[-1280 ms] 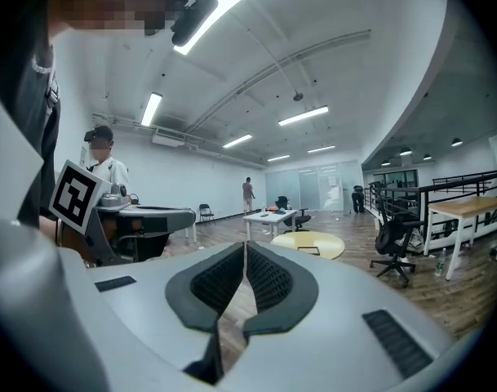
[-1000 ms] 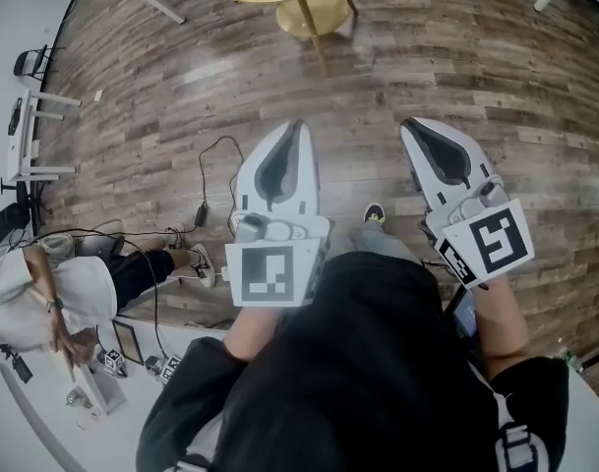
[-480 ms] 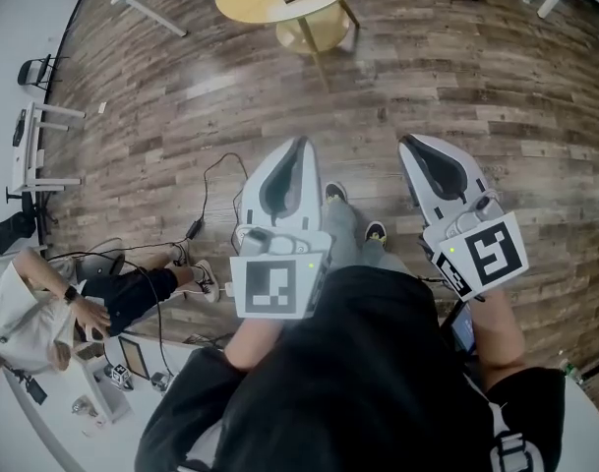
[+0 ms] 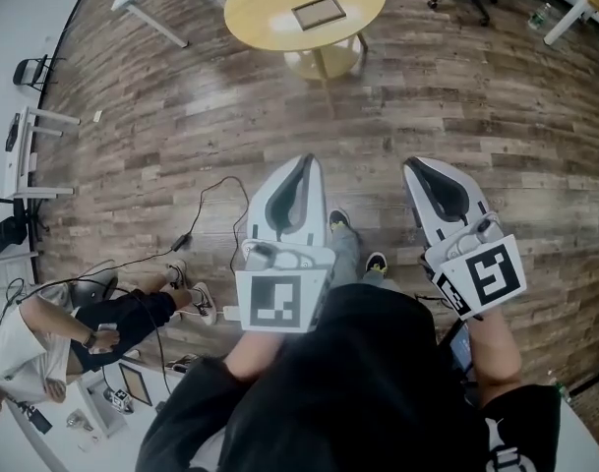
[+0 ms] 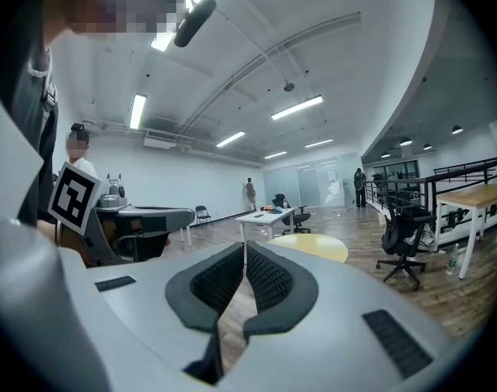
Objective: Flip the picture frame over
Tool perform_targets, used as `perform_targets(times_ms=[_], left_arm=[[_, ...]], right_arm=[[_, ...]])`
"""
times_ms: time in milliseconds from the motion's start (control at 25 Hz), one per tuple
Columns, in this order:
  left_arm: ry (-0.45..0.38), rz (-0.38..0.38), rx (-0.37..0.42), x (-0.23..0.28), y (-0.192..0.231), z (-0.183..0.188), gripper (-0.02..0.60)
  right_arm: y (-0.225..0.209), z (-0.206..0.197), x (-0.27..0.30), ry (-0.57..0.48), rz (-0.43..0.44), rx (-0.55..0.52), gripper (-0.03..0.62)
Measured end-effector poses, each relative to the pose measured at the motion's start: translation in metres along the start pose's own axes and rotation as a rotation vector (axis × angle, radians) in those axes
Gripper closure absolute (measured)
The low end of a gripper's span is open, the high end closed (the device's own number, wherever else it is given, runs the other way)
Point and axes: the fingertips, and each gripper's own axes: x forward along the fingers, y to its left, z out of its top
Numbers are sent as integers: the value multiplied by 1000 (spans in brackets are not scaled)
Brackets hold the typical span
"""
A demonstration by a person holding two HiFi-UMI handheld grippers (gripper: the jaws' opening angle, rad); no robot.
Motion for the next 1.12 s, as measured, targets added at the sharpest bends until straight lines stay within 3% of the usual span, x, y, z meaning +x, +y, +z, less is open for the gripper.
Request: perform_targets(times_ms=[560,840,1120], left_arm=[[6,40,-70,68,130,-8,558],[-21,35,-75,90,158,1,558],[-4,36,-76,137,167,6,558]], right_arm=[[-12,20,142,30,1,-38,569],[-20,32,170,28,-18,-60,571],[-57,40,198,30,-18,-57,571]])
